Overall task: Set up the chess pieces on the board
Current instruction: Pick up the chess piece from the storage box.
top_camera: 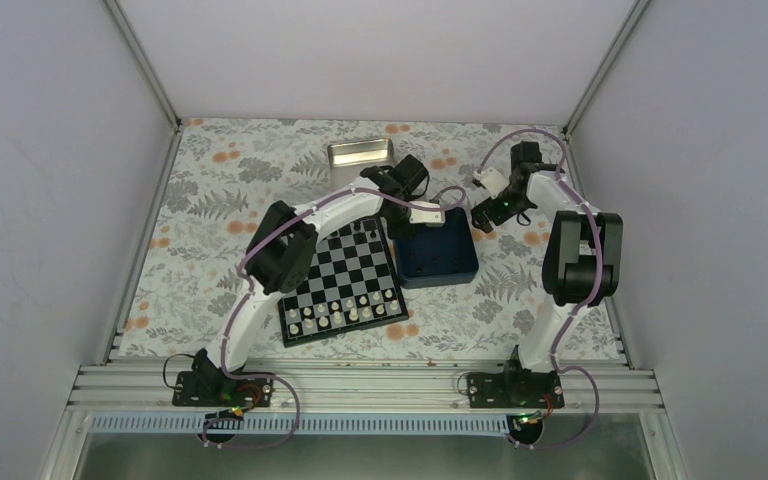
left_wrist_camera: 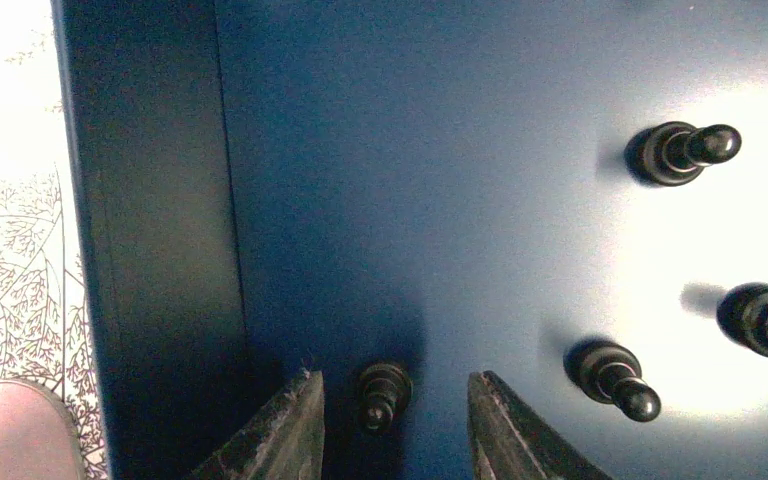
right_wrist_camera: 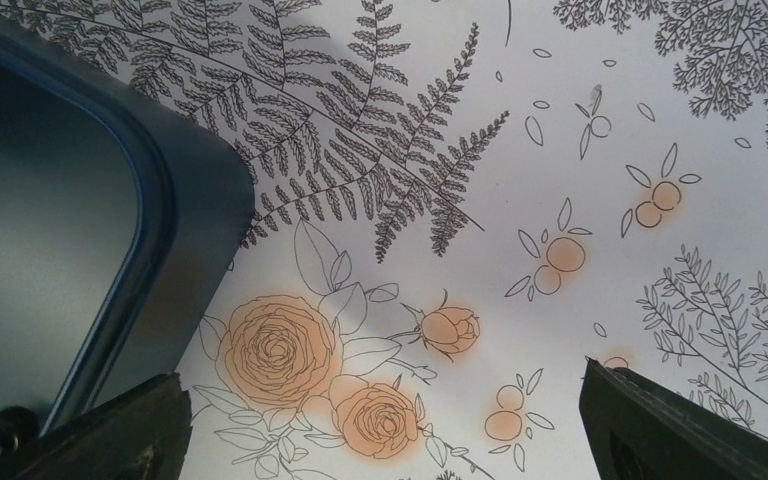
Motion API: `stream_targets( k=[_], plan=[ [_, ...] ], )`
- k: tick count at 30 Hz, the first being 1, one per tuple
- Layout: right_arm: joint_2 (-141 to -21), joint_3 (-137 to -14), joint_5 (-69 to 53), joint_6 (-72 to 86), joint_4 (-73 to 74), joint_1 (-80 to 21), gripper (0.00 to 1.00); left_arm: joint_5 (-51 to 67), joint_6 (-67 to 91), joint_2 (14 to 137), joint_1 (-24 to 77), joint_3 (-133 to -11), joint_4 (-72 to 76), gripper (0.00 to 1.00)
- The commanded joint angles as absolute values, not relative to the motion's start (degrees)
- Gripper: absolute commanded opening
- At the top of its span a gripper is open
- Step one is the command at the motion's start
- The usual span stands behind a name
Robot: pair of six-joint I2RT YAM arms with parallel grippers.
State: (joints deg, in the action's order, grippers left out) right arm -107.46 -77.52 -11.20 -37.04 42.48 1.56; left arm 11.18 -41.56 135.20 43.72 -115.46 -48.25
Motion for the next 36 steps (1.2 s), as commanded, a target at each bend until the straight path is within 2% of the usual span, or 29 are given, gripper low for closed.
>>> stream_targets(
  k=[1, 26, 36],
  plan=[
    [-108.3, -78.2, -12.4, -37.2, 43.1, 1.7, 1.00, 9.3, -42.5, 136.6, 43.8, -117.2, -49.7, 0.37],
    [-108.4, -77.6, -13.0, -38.1, 43.4, 1.7, 1.00, 4.8, -45.2, 141.6, 46.2, -127.9, -58.3, 0.36],
    [-108.3, -77.7, -13.8, -38.4, 44.2, 1.6, 1.00, 1.5, -47.2, 143.4, 47.8, -136.0, -69.0, 0.39]
  ],
)
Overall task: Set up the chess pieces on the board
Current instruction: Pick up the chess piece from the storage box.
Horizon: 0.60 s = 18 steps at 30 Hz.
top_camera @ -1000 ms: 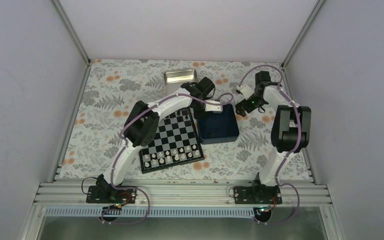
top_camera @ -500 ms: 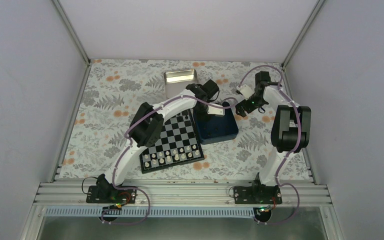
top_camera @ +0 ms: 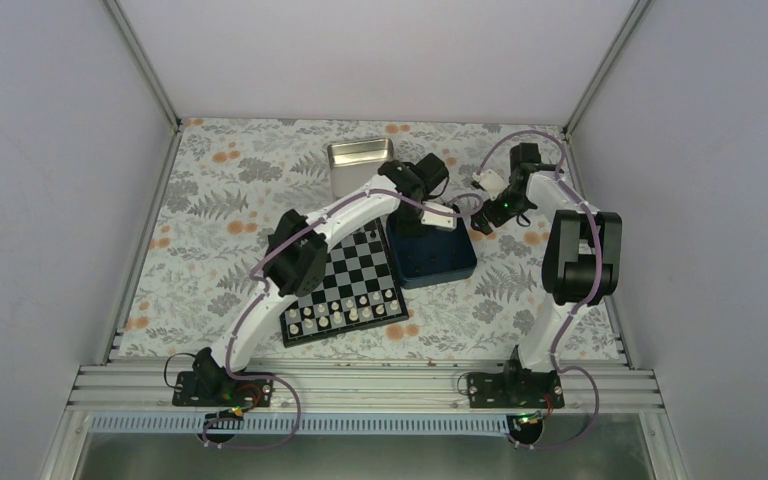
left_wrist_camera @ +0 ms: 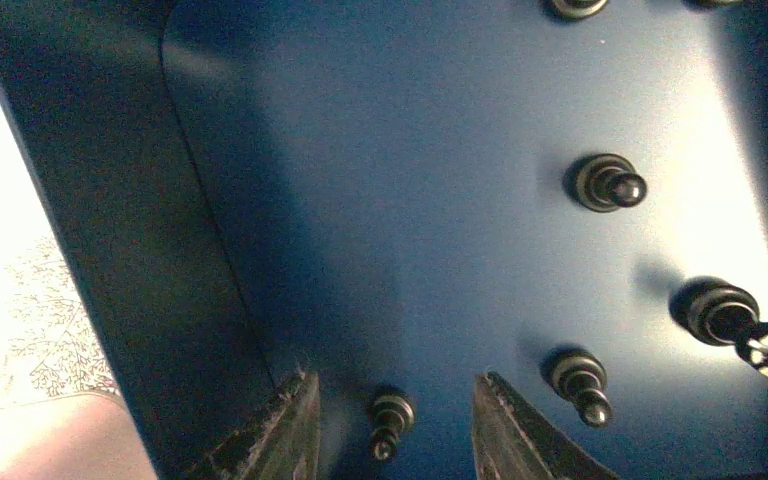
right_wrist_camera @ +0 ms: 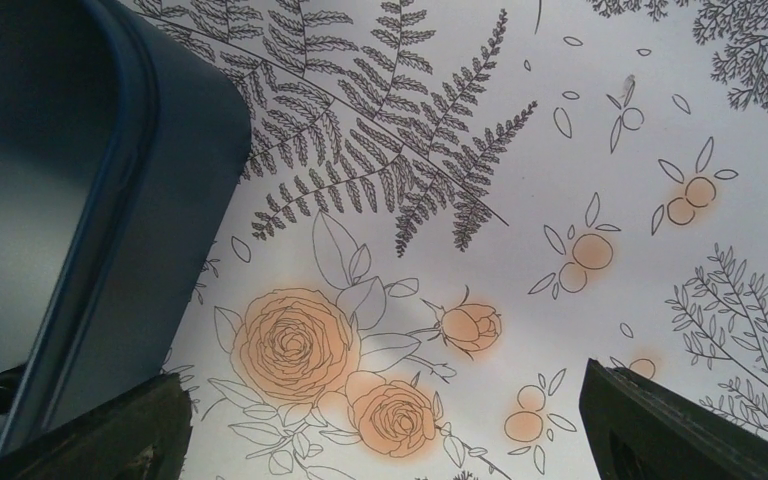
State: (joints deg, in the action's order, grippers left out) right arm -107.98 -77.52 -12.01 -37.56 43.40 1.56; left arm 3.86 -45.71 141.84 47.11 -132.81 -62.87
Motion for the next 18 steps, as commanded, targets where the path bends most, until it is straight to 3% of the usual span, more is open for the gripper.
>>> stream_targets(
  k=[1, 18],
  plan=[
    [-108.3, -77.7, -13.8, -38.5, 44.2, 1.7, 1.00, 1.0, -47.5, 143.4, 47.9, -136.3, -70.0, 0.39],
    [-108.3, -77.4, -14.2, -38.9, 44.5, 1.7, 1.00, -5.0, -49.6, 146.5, 47.9, -140.0, -72.4, 0.40]
  ],
)
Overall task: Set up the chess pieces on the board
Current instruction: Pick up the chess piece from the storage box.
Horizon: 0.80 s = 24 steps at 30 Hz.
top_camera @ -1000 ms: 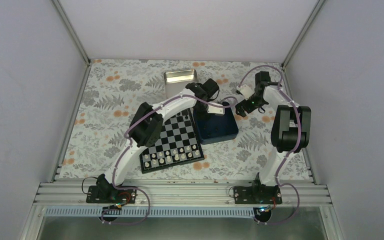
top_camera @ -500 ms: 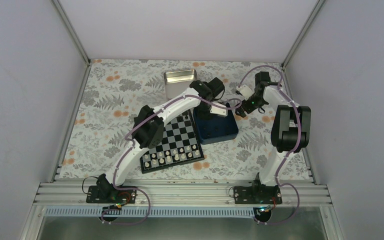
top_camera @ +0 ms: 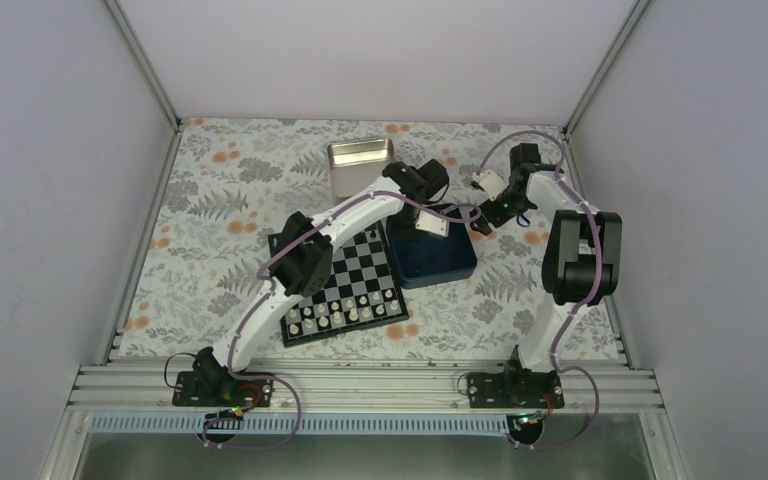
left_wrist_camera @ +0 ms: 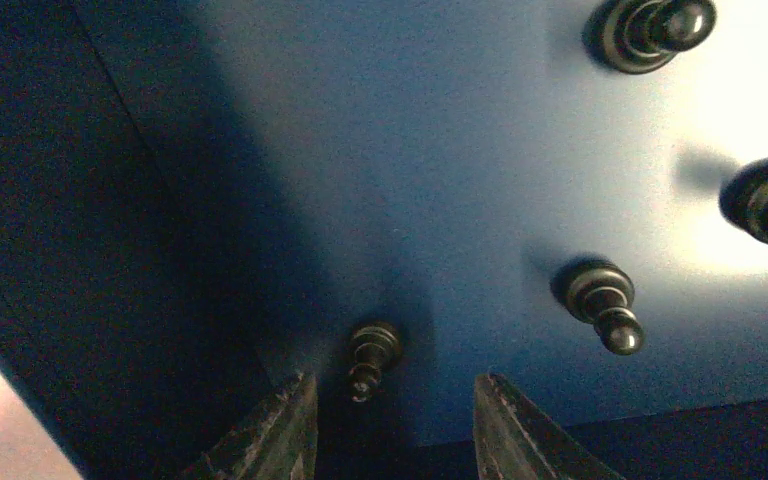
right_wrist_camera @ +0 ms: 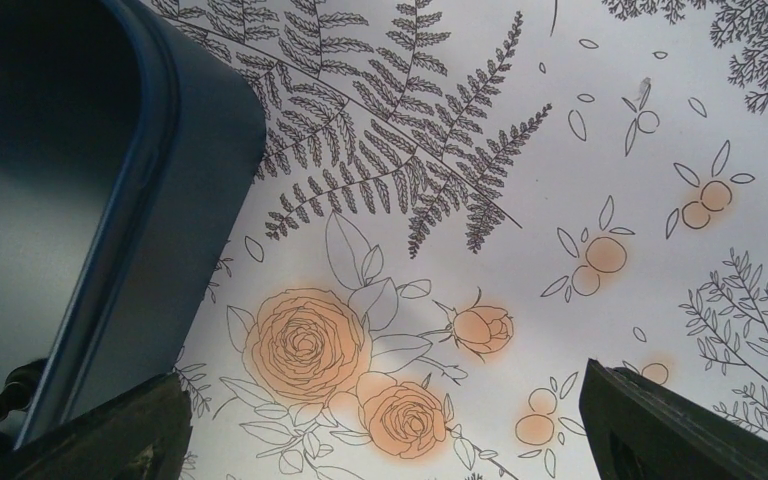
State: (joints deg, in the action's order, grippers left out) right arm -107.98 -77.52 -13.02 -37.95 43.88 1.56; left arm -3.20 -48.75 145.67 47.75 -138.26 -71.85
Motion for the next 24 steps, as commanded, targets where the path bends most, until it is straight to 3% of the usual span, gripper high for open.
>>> stream_targets(
  k=[1, 24],
  plan=[
    [-108.3, -77.4, -14.2, -38.9, 44.5, 1.7, 1.00, -5.0, -49.6, 146.5, 47.9, -139.8, -72.3, 0.40],
    [-108.7, -77.2, -14.4, -39.3, 44.7, 1.7, 1.00, -5.8, -51.8, 150.1, 47.9, -142.3, -73.1, 0.39]
  ],
)
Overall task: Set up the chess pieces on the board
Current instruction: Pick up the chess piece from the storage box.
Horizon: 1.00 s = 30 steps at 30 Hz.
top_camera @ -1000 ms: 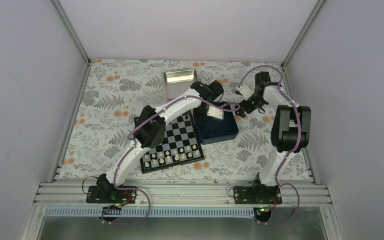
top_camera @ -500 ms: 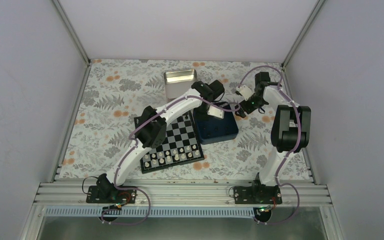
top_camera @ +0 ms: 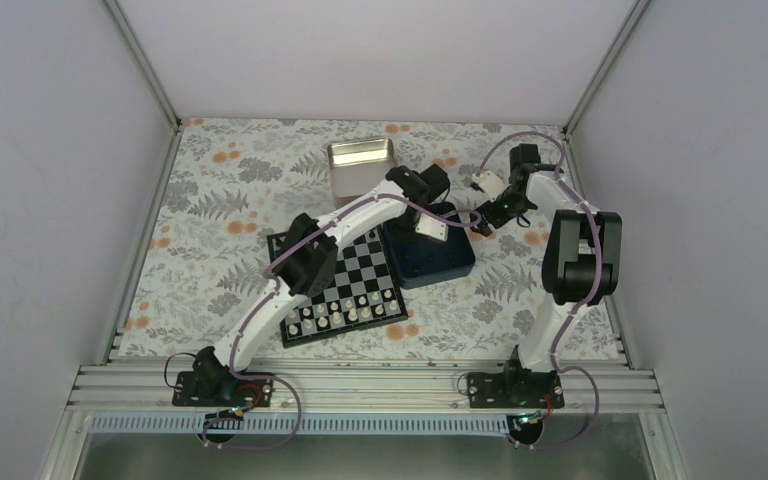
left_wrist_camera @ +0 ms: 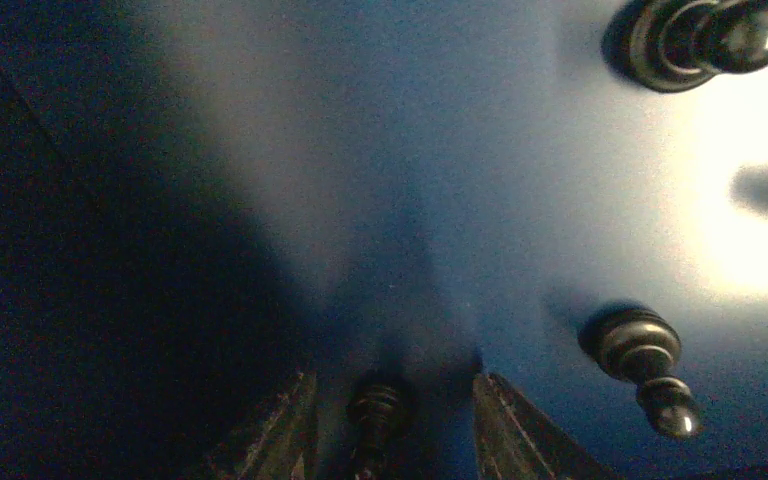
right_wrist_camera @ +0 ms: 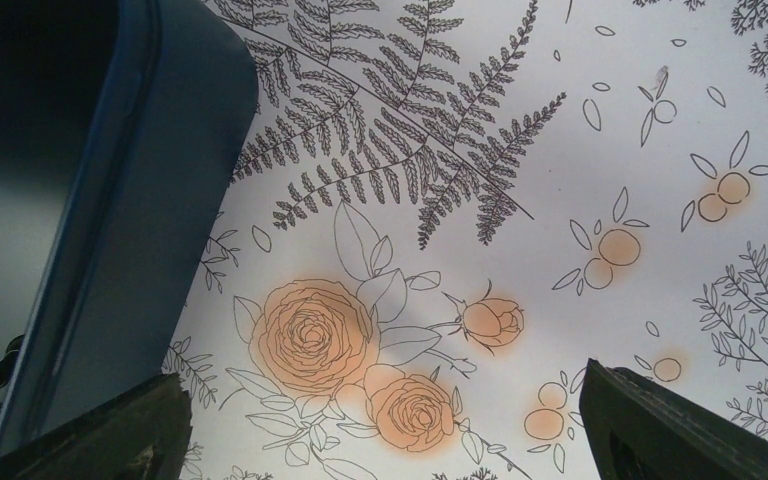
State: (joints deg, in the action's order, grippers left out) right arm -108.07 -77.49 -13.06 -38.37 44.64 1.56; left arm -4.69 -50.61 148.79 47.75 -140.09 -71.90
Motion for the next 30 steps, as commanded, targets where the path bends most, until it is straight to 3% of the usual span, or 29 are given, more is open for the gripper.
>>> stream_targets(
  k=[1, 21, 30],
  plan=[
    [-108.7, -77.1, -14.4, -39.3, 44.7, 1.7, 1.00, -5.7, -51.9, 150.1, 47.9, -142.4, -73.2, 0.38],
    [-108.9, -77.3, -14.5, -39.6, 45.3, 1.7, 1.00, -6.4, -52.7, 150.6, 48.0, -142.2, -74.5, 0.22],
    [-108.8, -77.2, -14.4, -39.7, 45.3, 1.7, 1.00, -6.4, -52.7, 150.6, 48.3, -142.7, -74.6, 0.08]
  ],
)
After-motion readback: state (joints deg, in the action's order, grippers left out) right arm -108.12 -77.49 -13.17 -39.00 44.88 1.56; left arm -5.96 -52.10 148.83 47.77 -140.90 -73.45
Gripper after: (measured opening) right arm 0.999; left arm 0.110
